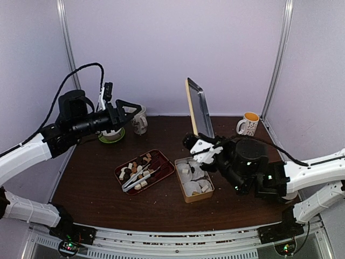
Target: Pack the chocolate
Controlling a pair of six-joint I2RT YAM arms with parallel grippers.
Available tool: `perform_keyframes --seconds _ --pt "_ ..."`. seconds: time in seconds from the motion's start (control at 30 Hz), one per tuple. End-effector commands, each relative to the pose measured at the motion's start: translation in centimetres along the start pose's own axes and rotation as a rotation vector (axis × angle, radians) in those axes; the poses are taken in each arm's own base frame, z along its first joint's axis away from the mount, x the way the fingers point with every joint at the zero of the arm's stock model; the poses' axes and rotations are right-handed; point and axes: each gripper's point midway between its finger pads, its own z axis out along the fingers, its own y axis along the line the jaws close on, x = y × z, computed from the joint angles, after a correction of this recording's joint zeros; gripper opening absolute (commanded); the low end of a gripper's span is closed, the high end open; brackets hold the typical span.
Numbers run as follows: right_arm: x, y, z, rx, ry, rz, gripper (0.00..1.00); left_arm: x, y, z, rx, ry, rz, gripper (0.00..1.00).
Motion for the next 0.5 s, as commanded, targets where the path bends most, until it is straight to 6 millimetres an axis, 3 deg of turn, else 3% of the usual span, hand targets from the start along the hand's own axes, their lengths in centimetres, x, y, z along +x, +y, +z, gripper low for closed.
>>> perform_keyframes --seconds 0.0,0.2,0.47 --pt "-1.6 -1.3 -2.2 -0.18 -0.086 0.462 0.0 0.4 2.4 0.0 -0.11 0.019 0.116 0.74" --pt "-3.8 -3.8 -5.2 -0.407 -0.274 0.906 0.0 2.7 2.8 1.8 -0.042 0.105 0.105 0.73" --pt "-3.6 -4.6 -5.9 -0.603 -0.365 1.253 0.0 5.0 1.9 3.6 0.099 0.198 0.133 0.71"
